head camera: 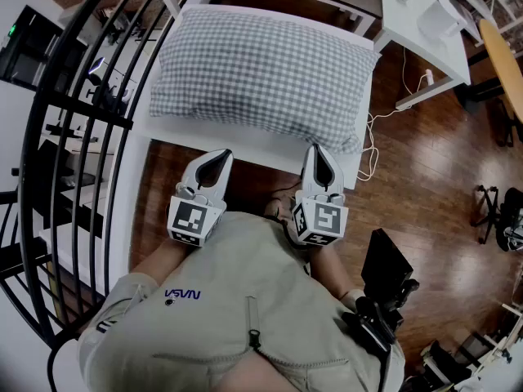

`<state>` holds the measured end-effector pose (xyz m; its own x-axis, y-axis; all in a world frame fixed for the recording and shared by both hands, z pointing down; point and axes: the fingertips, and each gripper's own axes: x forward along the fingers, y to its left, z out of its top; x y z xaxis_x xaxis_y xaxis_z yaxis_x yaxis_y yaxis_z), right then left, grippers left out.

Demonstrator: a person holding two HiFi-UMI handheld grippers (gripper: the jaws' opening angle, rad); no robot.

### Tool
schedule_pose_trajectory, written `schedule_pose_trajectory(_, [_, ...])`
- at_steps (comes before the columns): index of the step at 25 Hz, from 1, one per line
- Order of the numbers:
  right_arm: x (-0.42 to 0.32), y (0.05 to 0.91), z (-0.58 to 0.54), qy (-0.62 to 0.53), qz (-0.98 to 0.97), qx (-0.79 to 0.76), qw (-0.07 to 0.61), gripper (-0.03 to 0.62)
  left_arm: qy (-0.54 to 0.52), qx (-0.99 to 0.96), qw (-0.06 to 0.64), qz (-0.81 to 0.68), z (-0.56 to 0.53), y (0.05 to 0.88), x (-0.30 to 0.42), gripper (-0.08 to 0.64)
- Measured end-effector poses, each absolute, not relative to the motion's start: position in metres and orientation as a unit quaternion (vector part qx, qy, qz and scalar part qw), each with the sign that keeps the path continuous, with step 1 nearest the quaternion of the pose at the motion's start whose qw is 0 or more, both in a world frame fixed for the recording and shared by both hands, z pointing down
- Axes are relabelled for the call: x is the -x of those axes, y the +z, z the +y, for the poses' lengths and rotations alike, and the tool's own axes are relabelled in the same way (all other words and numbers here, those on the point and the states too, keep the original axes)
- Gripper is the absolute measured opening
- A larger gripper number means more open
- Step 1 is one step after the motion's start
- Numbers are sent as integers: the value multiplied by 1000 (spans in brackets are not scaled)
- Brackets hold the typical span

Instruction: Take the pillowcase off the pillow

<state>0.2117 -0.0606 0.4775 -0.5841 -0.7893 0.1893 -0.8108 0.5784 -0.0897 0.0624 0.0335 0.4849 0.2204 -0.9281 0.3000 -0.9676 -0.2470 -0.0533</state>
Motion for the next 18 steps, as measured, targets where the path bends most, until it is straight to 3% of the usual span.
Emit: schedule_pose_trajectory(18, [63, 438, -113, -12, -903, -414, 110, 3, 111, -754, 81, -642, -50, 506, 220, 0])
